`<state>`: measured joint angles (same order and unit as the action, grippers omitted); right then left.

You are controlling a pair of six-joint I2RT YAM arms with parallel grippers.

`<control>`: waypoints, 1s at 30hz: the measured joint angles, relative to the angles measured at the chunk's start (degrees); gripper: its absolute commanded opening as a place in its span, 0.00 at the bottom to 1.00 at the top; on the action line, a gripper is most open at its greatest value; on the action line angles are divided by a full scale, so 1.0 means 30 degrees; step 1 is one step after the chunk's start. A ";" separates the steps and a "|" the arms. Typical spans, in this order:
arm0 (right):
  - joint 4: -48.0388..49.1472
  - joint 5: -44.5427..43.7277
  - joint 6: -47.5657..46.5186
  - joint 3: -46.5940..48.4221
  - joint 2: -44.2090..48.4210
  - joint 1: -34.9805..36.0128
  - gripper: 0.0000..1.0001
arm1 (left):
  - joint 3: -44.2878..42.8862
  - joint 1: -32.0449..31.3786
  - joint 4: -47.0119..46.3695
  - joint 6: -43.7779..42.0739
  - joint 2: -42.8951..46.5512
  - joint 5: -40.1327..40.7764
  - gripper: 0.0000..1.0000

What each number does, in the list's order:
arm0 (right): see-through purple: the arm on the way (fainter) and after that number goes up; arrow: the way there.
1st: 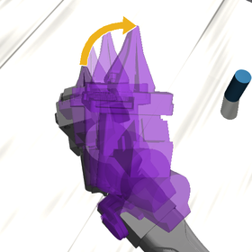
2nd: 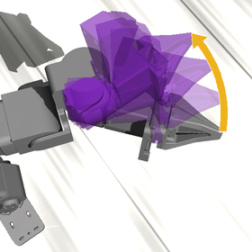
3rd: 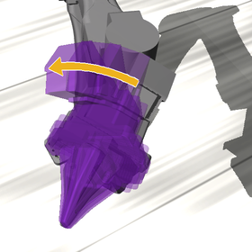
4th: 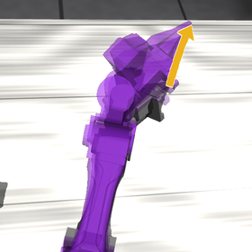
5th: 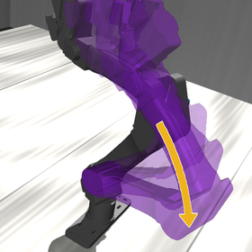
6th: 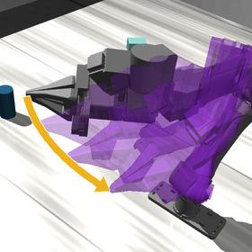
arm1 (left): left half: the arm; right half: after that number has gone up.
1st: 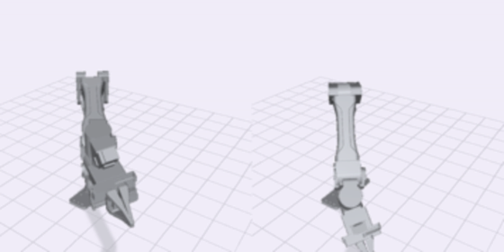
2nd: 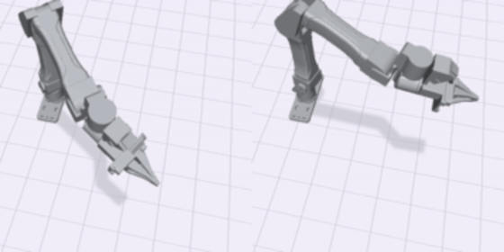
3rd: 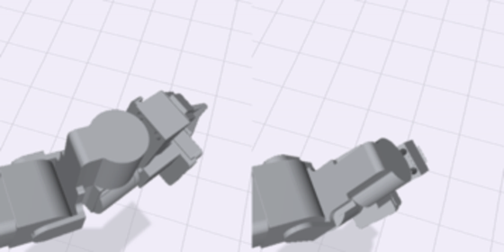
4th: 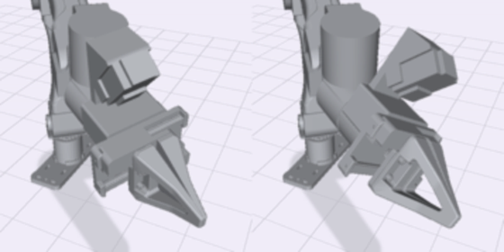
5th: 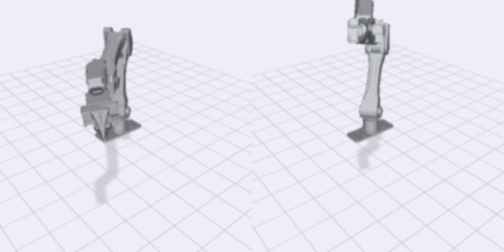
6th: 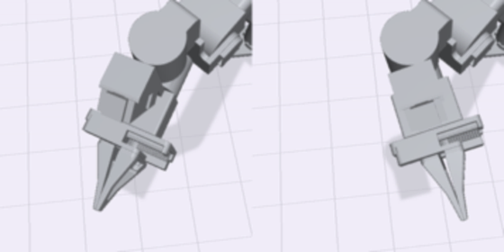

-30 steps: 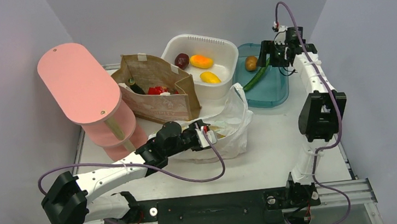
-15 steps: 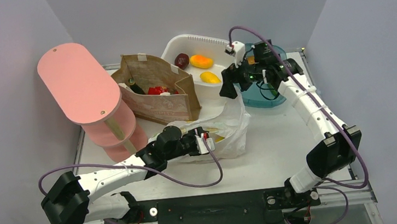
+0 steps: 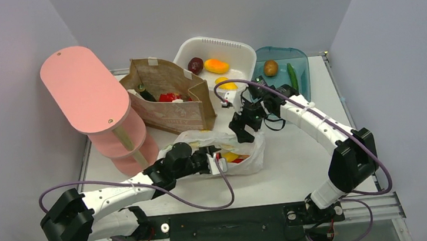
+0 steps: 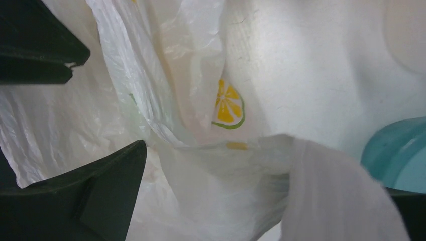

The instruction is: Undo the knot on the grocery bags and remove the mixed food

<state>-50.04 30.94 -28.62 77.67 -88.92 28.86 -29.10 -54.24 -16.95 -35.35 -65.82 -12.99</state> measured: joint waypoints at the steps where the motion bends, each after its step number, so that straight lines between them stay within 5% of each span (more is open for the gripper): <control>1: 0.0022 -0.0051 -0.0182 -0.0357 0.0000 0.0153 0.88 | 0.0124 0.0007 -0.0007 -0.0073 0.0007 0.0000 0.37; 7: 0.0561 -0.0240 -0.0634 -0.1829 0.0007 0.1224 0.88 | 0.1195 0.0000 0.0015 -0.0852 -0.0007 -0.0073 0.37; 14: 0.1122 -0.0175 0.0466 -0.1894 0.0095 0.1668 0.92 | 0.1479 -0.0015 0.0073 -0.1443 -0.0685 -0.0335 0.22; 24: 0.3657 -0.3337 0.3279 -0.3490 0.0750 0.4437 0.95 | 0.1479 -0.0029 -0.0991 -0.1384 -0.0765 -0.0546 0.14; 26: 0.3905 -0.4058 0.3300 -0.3861 0.0576 0.4561 0.87 | 0.1479 -0.0029 -0.0998 -0.1384 -0.0758 -0.0699 0.14; 30: 0.4342 -0.5501 0.3257 -0.3949 -0.0313 0.4422 0.35 | 0.1479 -0.0080 -0.0627 -0.1610 -0.0743 -0.1195 0.17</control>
<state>-37.01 14.44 -18.85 65.82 -89.86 42.13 -24.67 -54.48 -18.83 -40.18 -68.05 -16.58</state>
